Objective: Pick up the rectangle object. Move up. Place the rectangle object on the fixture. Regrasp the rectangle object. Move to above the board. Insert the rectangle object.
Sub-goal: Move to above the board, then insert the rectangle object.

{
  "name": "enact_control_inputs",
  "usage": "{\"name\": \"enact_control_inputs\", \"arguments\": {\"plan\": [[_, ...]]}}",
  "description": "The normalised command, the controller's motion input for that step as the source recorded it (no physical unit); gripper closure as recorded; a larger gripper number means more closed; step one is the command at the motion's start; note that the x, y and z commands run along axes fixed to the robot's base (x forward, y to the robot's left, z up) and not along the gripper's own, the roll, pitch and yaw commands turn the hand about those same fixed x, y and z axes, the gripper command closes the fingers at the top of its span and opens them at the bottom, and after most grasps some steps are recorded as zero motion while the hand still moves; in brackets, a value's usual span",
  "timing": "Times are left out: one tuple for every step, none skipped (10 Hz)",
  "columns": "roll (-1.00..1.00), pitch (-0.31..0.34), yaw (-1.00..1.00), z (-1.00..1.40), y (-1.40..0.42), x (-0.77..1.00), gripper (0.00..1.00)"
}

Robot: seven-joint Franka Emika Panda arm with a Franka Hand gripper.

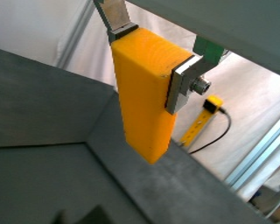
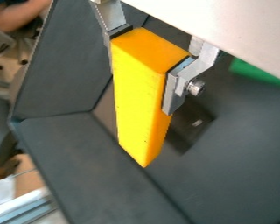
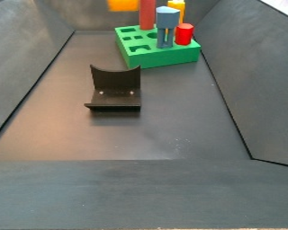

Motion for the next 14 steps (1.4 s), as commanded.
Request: {"name": "enact_control_inputs", "arguments": {"plan": [[-1.0,0.007,-0.12,0.14,-1.0,-0.61,1.0],[-1.0,0.008,-0.12,0.14,-1.0,-0.63,1.0],[-1.0,0.013,-0.12,0.15,-1.0,-0.65,1.0],[-1.0,0.014,-0.12,0.16,-1.0,-0.69,1.0],[-1.0,0.016,-0.12,0.13,-0.8,-0.6,1.0],[-1.0,0.016,-0.12,0.09,-0.51,-0.43,1.0],[-1.0,0.013,-0.11,0.06,-0.34,-0.32,1.0],[-1.0,0.012,-0.1,0.02,-0.13,-0.18,1.0],[-1.0,0.007,-0.1,0.02,-0.07,-0.13,1.0],[-0.77,-0.015,-0.06,0.01,-0.01,-0.1,1.0],[-0.56,-0.03,-0.04,0.01,0.01,-0.08,1.0],[-0.34,-0.038,-0.02,0.01,0.01,-0.07,1.0],[-0.26,-0.04,-0.02,0.0,0.01,-0.06,1.0],[0.0,0.0,0.0,0.0,-0.02,0.0,1.0]]}}
